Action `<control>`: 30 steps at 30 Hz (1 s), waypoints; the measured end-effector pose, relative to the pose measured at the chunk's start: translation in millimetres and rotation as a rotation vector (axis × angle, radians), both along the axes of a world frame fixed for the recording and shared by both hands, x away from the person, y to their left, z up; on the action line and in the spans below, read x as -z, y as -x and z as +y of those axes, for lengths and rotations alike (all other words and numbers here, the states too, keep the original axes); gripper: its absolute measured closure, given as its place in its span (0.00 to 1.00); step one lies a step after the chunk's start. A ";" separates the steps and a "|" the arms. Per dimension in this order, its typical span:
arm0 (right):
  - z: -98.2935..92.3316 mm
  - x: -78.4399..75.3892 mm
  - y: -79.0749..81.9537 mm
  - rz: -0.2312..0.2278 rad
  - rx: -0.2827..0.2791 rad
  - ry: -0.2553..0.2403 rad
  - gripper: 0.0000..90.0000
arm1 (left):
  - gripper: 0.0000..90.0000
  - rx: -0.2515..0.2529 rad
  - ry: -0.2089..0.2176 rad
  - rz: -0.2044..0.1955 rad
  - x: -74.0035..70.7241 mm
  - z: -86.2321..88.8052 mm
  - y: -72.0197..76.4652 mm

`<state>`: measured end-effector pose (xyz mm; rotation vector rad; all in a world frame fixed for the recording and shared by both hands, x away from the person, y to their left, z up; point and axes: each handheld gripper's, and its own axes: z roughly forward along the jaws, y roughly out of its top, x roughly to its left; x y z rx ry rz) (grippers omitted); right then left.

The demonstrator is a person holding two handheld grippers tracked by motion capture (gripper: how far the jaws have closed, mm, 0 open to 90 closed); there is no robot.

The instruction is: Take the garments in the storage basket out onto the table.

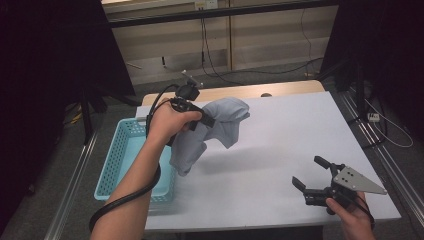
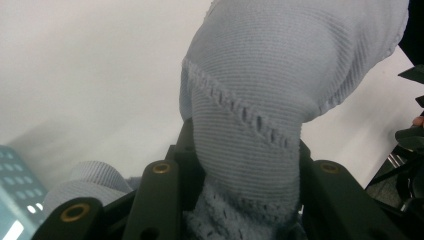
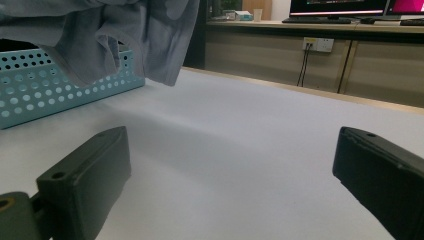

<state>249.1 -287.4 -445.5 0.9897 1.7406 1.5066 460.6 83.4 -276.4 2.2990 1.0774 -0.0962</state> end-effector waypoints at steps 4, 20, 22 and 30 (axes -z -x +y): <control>-0.4 0.1 -0.2 -0.002 0.001 0.000 0.02 | 0.71 0.024 0.009 0.005 6.8 -5.6 2.2; 0.2 0.8 -0.3 0.003 0.004 0.005 0.02 | 0.71 0.087 0.038 0.023 34.5 -29.5 12.0; 0.2 1.2 -0.1 0.007 0.007 -0.001 0.02 | 0.71 0.089 0.046 0.028 37.5 -32.8 14.0; 0.1 1.0 -0.2 0.004 0.006 0.005 0.02 | 0.71 0.111 0.054 0.044 51.6 -45.0 17.8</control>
